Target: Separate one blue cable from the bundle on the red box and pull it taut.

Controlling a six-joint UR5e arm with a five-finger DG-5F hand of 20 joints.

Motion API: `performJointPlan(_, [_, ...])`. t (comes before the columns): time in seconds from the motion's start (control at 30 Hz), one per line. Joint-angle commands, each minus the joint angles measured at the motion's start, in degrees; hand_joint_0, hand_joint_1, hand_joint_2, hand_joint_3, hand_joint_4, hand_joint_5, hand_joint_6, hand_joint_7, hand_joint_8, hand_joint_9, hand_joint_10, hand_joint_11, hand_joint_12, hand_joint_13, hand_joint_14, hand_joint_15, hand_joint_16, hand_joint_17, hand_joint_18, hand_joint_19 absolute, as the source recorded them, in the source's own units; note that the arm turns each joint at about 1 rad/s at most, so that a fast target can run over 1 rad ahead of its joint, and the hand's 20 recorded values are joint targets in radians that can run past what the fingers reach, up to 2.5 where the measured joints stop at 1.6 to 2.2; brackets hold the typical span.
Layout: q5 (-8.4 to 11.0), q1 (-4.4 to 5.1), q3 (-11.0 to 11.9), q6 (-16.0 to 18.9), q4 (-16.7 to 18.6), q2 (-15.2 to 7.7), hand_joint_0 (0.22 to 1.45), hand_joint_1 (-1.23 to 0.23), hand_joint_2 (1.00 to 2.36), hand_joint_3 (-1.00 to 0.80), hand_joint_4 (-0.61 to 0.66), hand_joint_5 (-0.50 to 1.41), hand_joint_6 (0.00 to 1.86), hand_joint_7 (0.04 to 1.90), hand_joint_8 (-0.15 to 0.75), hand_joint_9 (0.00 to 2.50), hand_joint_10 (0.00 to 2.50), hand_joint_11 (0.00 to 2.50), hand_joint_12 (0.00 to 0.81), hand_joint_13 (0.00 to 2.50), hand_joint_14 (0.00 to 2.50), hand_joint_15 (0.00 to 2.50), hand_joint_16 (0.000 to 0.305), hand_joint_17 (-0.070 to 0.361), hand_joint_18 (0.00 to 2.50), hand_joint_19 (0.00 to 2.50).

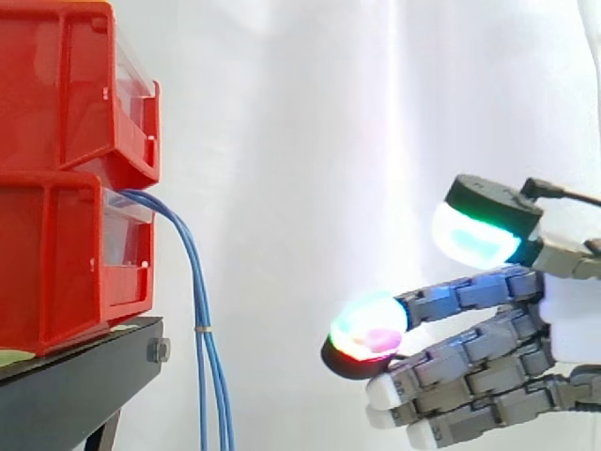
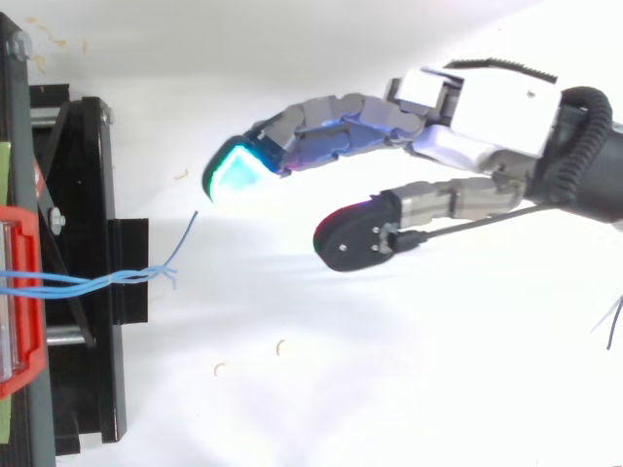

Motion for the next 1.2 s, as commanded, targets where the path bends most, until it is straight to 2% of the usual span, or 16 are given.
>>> performJointPlan(0.0, [1.54, -0.14, 1.8, -0.1, 0.1, -1.8, 0.5, -0.55, 1.0, -0.5, 0.25, -0.2, 0.5, 0.72, 0.313, 0.55, 0.0, 0.14, 0.379, 0.21, 0.0, 0.04, 0.058, 0.131, 0.2, 0.12])
performJointPlan(0.1, [2.77, -0.14, 2.1, -0.3, 1.5, -3.1, 0.5, -0.55, 1.0, -0.5, 0.26, -0.2, 0.5, 0.72, 0.312, 0.55, 0.0, 0.14, 0.379, 0.21, 0.0, 0.04, 0.058, 0.131, 0.2, 0.12])
performJointPlan(0.13, [2.77, -0.14, 2.6, -0.1, 2.7, -4.5, 0.5, -0.55, 1.0, -0.5, 0.25, -0.2, 0.5, 0.72, 0.312, 0.55, 0.0, 0.14, 0.379, 0.21, 0.0, 0.04, 0.058, 0.131, 0.2, 0.12])
performJointPlan(0.2, [2.77, -0.14, 3.1, -0.2, 3.2, -5.4, 0.5, -0.55, 1.0, -0.5, 0.25, -0.2, 0.5, 0.72, 0.313, 0.55, 0.0, 0.14, 0.379, 0.22, 0.0, 0.04, 0.058, 0.13, 0.21, 0.12])
performJointPlan(0.27, [2.86, -0.22, 3.3, -0.3, 3.4, -5.8, 0.5, -0.55, 1.0, -0.5, 0.26, -0.2, 0.5, 0.72, 0.313, 0.55, 0.0, 0.13, 0.379, 0.22, 0.0, 0.04, 0.058, 0.13, 0.22, 0.11])
performJointPlan(0.33, [2.86, -0.22, 4.8, -0.4, 4.0, -7.2, 0.5, -0.55, 1.0, -0.5, 0.26, -0.2, 0.5, 0.72, 0.313, 0.55, 0.0, 0.13, 0.379, 0.23, 0.0, 0.04, 0.058, 0.13, 0.21, 0.11])
performJointPlan(0.53, [2.77, -0.22, 6.3, -1.9, 4.3, -8.9, 0.5, -0.55, 1.0, -0.5, 0.26, -0.19, 0.5, 0.73, 0.313, 0.55, 0.0, 0.14, 0.379, 0.23, 0.0, 0.04, 0.058, 0.13, 0.22, 0.11])
performJointPlan(0.57, [2.68, -0.22, 8.1, -1.6, 4.1, -10.4, 0.5, -0.55, 1.0, -0.5, 0.26, -0.19, 0.5, 0.73, 0.314, 0.55, 0.0, 0.14, 0.379, 0.23, 0.0, 0.04, 0.058, 0.13, 0.22, 0.12])
performJointPlan(0.6, [2.68, -0.22, 8.1, -1.6, 4.1, -10.4, 0.5, -0.55, 1.0, -0.5, 0.26, -0.19, 0.5, 0.73, 0.315, 0.55, 0.0, 0.14, 0.379, 0.23, 0.0, 0.04, 0.058, 0.13, 0.22, 0.12])
performJointPlan(0.63, [2.15, -0.22, 9.5, -1.2, 4.4, -11.9, 0.5, -0.55, 1.0, -0.5, 0.26, -0.19, 0.5, 0.73, 0.313, 0.56, 0.0, 0.14, 0.379, 0.23, 0.0, 0.04, 0.058, 0.13, 0.22, 0.12])
performJointPlan(0.7, [1.36, 0.04, 10.6, -0.5, 4.4, -12.9, 0.5, -0.55, 1.0, -0.5, 0.26, -0.19, 0.5, 0.73, 0.314, 0.56, 0.0, 0.15, 0.38, 0.24, 0.0, 0.04, 0.058, 0.129, 0.22, 0.12])
performJointPlan(0.77, [0.57, 0.3, 12.6, 0.8, 4.6, -14.6, 0.5, -0.55, 1.0, -0.5, 0.26, -0.19, 0.5, 0.73, 0.314, 0.56, 0.0, 0.14, 0.379, 0.24, 0.0, 0.05, 0.057, 0.129, 0.22, 0.12])
performJointPlan(1.03, [0.31, 0.48, 12.8, 0.7, 5.3, -14.5, 0.5, -0.55, 1.0, -0.5, 0.28, -0.18, 0.5, 0.76, 0.316, 0.56, 0.0, 0.16, 0.378, 0.24, 0.0, 0.05, 0.057, 0.129, 0.23, 0.13])
performJointPlan(1.17, [-0.31, 0.92, 12.8, 0.8, 5.9, -14.6, 0.5, -0.54, 1.0, -0.5, 0.3, -0.18, 0.5, 0.79, 0.317, 0.57, 0.0, 0.17, 0.38, 0.25, 0.0, 0.05, 0.057, 0.128, 0.23, 0.13])
